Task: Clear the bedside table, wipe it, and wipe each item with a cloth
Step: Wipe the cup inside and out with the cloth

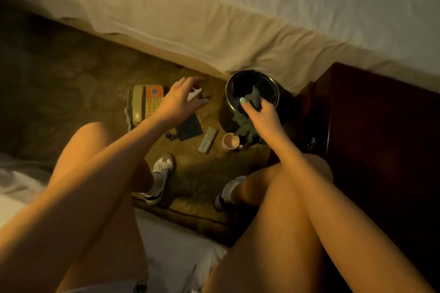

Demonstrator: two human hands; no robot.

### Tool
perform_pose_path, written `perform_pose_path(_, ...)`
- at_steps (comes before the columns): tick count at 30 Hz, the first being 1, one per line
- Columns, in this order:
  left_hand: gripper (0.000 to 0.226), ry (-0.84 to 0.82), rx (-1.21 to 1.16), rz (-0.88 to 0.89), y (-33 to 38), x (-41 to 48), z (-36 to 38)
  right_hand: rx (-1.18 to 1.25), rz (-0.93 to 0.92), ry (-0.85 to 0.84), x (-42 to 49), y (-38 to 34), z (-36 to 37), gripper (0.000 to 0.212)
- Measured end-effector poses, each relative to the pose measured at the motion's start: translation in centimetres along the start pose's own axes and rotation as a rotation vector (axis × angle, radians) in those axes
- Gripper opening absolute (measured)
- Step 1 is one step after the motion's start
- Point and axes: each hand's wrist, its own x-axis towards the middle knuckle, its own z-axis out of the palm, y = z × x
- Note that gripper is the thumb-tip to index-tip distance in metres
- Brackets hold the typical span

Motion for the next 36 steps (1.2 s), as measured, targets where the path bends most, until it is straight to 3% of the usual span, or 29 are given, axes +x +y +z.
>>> perform_pose_path(6,0.053,-0.009,-0.125,-0.215,-6.5,0.8,6.2,-0.067,0.016,0.012,4.1,2.1,2.2,0.033)
perform_pose_path(10,0.053,-0.009,-0.171,-0.259,-8.6,1.8,11.6,-0.062,0.117,0.079,7.3,3.5,2.4,0.027)
perform_pose_path(14,0.054,-0.002,-0.228,-0.469,-12.6,1.0,16.2,-0.027,0.246,0.114,10.9,6.1,4.0,0.028)
perform_pose_path(21,0.058,0.020,-0.318,-0.634,-16.2,2.2,21.7,0.284,0.636,0.459,11.7,16.2,9.6,0.045)
perform_pose_path(25,0.062,0.006,-0.236,-0.630,-18.9,3.3,24.7,0.445,0.779,0.570,11.2,21.2,11.6,0.049)
perform_pose_path(28,0.076,-0.120,-0.235,-0.606,-20.2,4.1,27.8,0.520,0.867,0.677,12.4,24.0,12.5,0.056)
perform_pose_path(32,0.103,-0.359,-0.263,-0.483,-21.1,5.5,31.9,0.388,0.813,0.808,14.0,27.2,13.0,0.054)
perform_pose_path(36,0.115,-0.558,-0.212,-0.330,-23.4,7.4,35.4,0.276,0.759,0.946,15.3,29.6,13.5,0.051)
